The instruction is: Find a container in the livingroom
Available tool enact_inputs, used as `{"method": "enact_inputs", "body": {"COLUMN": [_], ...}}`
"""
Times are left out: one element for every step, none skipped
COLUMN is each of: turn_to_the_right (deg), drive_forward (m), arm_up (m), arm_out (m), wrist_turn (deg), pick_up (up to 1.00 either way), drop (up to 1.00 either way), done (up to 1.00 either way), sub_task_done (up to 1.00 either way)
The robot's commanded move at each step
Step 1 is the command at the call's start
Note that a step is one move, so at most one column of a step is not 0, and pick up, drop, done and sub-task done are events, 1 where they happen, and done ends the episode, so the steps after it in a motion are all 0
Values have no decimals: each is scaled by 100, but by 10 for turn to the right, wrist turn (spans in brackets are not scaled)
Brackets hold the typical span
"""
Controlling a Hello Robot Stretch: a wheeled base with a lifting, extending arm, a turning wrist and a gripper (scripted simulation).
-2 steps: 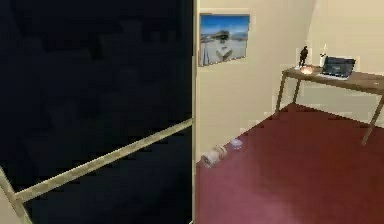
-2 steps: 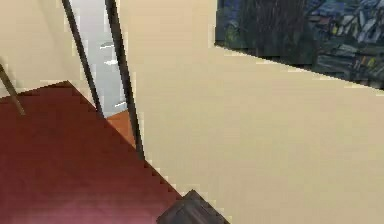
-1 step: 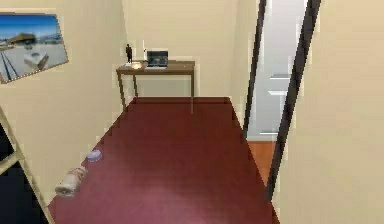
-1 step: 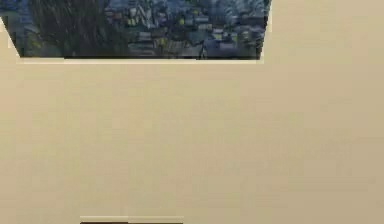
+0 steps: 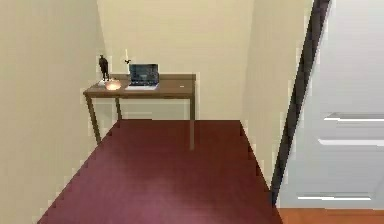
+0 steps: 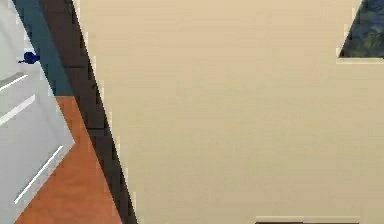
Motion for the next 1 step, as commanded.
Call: {"method": "enact_inputs", "body": {"turn_to_the_right": [0], "drive_forward": [100], "arm_up": [0], "arm_out": [0], "wrist_turn": [0], "pick_up": [0], "drop": [0], "done": [0], "sub_task_done": [0]}}
